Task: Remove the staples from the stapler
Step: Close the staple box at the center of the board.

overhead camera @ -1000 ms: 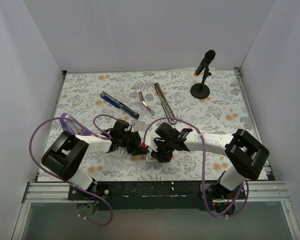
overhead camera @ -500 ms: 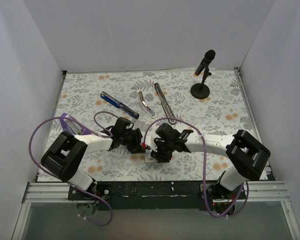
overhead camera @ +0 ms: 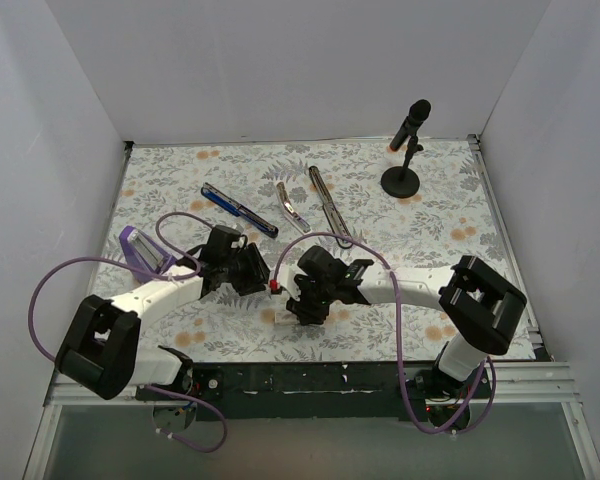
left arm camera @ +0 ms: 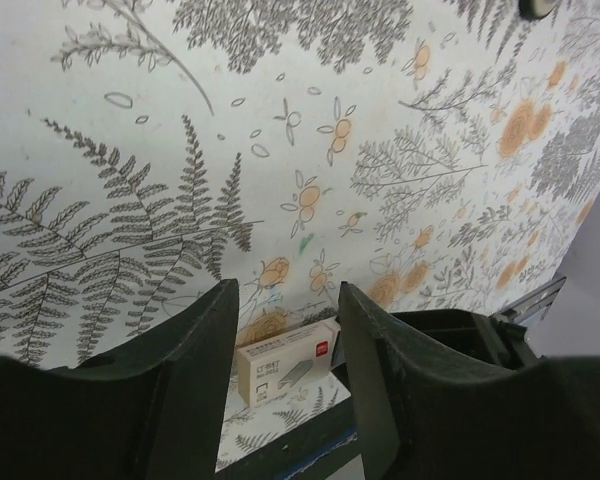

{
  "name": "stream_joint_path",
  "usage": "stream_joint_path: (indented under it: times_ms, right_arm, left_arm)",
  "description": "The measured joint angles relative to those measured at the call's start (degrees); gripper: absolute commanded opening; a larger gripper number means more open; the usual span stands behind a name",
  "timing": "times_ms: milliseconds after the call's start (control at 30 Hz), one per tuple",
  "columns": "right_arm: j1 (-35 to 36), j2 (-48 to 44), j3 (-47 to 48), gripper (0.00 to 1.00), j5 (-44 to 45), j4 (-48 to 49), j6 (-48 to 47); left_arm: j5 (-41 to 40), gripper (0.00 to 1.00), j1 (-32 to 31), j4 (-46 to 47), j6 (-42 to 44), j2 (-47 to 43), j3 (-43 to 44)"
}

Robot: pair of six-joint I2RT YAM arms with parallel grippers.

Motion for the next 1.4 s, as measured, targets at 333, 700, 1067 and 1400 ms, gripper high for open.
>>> stream_joint_path:
  times_ms: [333, 700, 1067, 1400]
  right_arm:
    - [0.07, 0.00, 0.55, 0.42, 4.07, -5.38, -3.72]
    - [0.07, 0.00, 0.63, 0.42, 3.54, -5.86, -4.42]
    - [0.04, 0.00, 0.63, 0.42, 3.32, -5.86, -4.48]
    - [0.04, -0.11, 0.61, 0.42, 2.99, -6.01, -4.70]
  left_arm:
    - [7.52, 0.36, 0.00, 3.43, -1.88, -0.48, -8.17]
    - [15.06, 0.32, -0.96, 13.88, -6.43, -1.22, -14.97]
    - [19.65, 0.25, -3.63, 26.45, -11.93, 3.85, -18.27]
    - [19.10, 0.00, -3.98, 27.26, -12.22, 4.09, -18.27]
